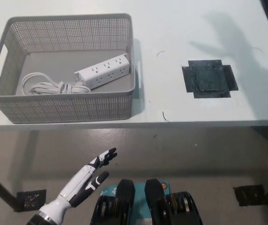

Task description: Use the right hand to pick up a power strip and put it into a container on the left side

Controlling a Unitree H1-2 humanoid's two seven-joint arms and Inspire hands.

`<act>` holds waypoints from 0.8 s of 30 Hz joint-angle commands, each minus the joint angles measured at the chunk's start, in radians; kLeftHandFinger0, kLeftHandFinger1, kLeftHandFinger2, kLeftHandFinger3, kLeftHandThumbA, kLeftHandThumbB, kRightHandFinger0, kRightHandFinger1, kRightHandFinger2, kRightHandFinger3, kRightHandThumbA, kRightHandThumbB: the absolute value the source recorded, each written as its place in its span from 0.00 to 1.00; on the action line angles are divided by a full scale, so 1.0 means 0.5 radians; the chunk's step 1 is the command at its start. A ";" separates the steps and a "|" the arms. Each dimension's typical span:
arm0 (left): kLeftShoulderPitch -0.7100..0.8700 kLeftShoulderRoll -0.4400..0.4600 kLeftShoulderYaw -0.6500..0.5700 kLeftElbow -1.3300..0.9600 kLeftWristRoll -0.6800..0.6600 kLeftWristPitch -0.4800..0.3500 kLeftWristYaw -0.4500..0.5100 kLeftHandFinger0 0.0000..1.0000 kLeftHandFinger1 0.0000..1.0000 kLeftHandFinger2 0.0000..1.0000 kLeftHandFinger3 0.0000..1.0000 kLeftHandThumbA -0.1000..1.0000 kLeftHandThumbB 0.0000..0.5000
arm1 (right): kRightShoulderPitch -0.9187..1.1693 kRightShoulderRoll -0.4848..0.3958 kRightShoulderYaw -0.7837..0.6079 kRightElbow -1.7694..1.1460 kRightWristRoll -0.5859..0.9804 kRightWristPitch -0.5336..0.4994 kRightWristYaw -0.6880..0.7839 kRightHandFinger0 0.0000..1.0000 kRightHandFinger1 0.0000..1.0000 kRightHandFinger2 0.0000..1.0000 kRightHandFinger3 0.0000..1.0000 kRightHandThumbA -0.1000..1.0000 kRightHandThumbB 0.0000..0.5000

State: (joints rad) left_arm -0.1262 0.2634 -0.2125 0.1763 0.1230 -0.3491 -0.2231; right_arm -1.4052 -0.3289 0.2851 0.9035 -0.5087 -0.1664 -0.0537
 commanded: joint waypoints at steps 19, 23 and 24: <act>-0.009 -0.024 0.117 0.038 -0.096 -0.095 0.054 1.00 1.00 1.00 1.00 1.00 0.62 | 2.840 0.622 0.493 -3.682 -0.053 -0.300 -0.131 1.00 1.00 1.00 1.00 1.00 0.40; -0.001 -0.024 0.122 0.037 -0.087 -0.089 0.063 1.00 1.00 1.00 1.00 1.00 0.62 | 2.986 0.556 0.401 -3.599 -0.051 -0.479 -0.160 1.00 1.00 1.00 1.00 1.00 0.55; -0.002 -0.022 0.123 0.028 -0.076 -0.082 0.069 1.00 1.00 1.00 1.00 1.00 0.63 | 2.869 0.332 0.358 -3.456 0.036 -0.587 -0.223 1.00 1.00 1.00 1.00 1.00 0.75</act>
State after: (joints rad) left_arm -0.1195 0.2452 -0.2124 0.2152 0.1231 -0.3407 -0.2231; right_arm -0.2385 -0.1412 0.3959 0.1771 -0.4837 -0.1409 -0.0423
